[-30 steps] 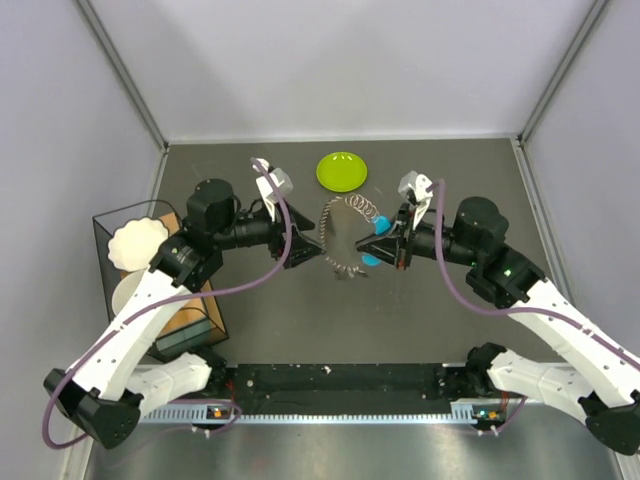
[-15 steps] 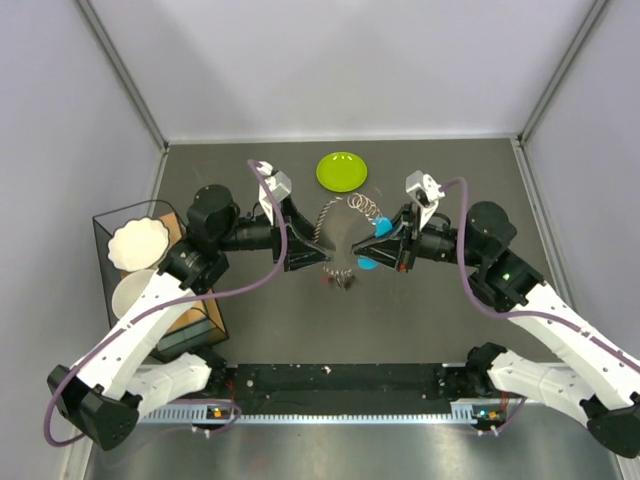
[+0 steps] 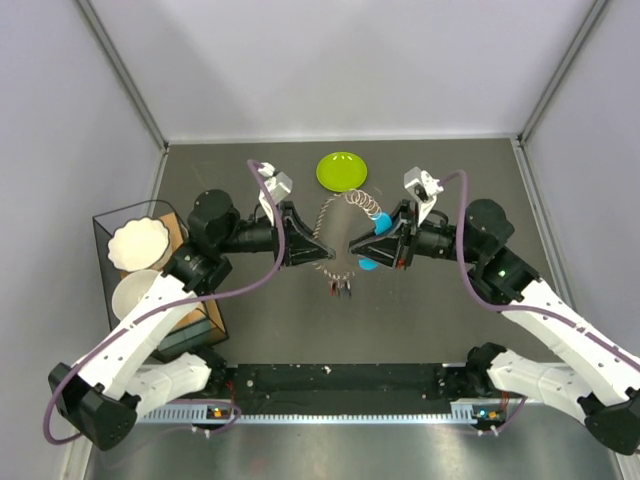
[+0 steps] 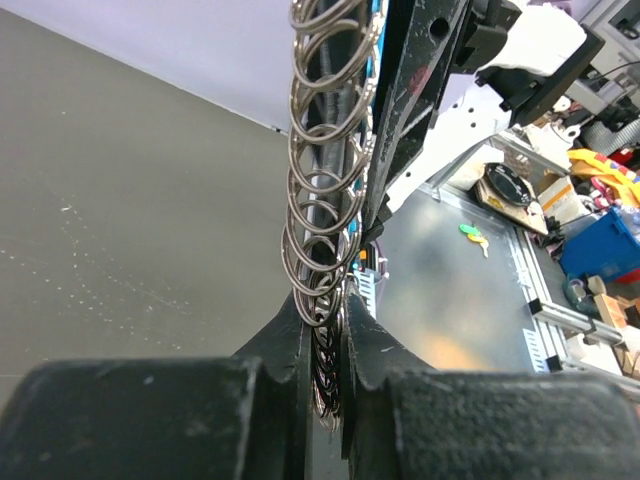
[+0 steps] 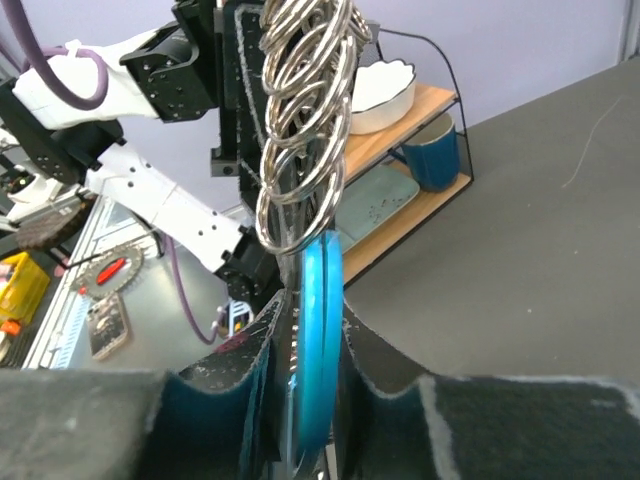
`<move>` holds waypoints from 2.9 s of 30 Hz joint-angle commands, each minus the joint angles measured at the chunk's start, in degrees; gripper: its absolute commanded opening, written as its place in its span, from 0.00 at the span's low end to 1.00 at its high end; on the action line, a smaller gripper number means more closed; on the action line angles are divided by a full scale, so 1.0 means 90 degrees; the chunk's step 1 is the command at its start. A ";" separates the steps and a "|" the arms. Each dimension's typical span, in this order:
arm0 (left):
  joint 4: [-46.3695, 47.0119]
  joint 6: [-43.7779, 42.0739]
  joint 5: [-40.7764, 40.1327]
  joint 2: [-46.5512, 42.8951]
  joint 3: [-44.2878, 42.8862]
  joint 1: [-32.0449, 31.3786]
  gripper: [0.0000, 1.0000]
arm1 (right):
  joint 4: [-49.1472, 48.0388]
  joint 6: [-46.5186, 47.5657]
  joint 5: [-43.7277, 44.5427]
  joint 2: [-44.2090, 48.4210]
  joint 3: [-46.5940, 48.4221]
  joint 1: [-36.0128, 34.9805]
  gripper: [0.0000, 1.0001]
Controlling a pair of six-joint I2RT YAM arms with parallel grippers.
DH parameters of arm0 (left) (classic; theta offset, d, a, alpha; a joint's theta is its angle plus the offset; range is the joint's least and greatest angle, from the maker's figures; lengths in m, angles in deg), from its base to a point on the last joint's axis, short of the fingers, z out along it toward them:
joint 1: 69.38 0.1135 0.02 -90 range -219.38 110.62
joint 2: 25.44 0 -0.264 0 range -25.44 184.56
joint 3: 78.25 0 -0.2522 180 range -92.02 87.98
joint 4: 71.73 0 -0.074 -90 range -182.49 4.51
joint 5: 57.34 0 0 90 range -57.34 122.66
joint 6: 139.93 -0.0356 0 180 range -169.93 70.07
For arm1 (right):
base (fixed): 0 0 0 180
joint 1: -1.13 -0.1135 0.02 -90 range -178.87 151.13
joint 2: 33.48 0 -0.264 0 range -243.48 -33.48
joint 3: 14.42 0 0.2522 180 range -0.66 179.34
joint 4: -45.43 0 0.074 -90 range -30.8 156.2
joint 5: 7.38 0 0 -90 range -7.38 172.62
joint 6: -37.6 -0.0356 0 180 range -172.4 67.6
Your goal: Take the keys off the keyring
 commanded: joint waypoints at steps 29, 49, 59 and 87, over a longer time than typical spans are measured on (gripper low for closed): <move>0.0764 0.0766 -0.2634 -0.0702 -0.0596 -0.0115 0.00 | -0.2389 0.1494 0.2623 0.0779 -0.1846 -0.0886 0.67; 0.0979 0.1088 -0.2732 -0.0947 -0.0264 -0.0115 0.00 | -0.2965 0.1835 0.3541 -0.0081 -0.1562 -0.1482 0.58; 0.0813 0.0913 -0.2888 -0.1005 -0.0235 -0.0115 0.00 | -0.2858 0.1992 0.3834 -0.0071 -0.1620 -0.1609 0.36; 0.0735 0.0981 -0.2907 -0.0976 -0.0244 -0.0115 0.00 | -0.3287 0.2051 0.3561 -0.0198 -0.1669 -0.1629 0.49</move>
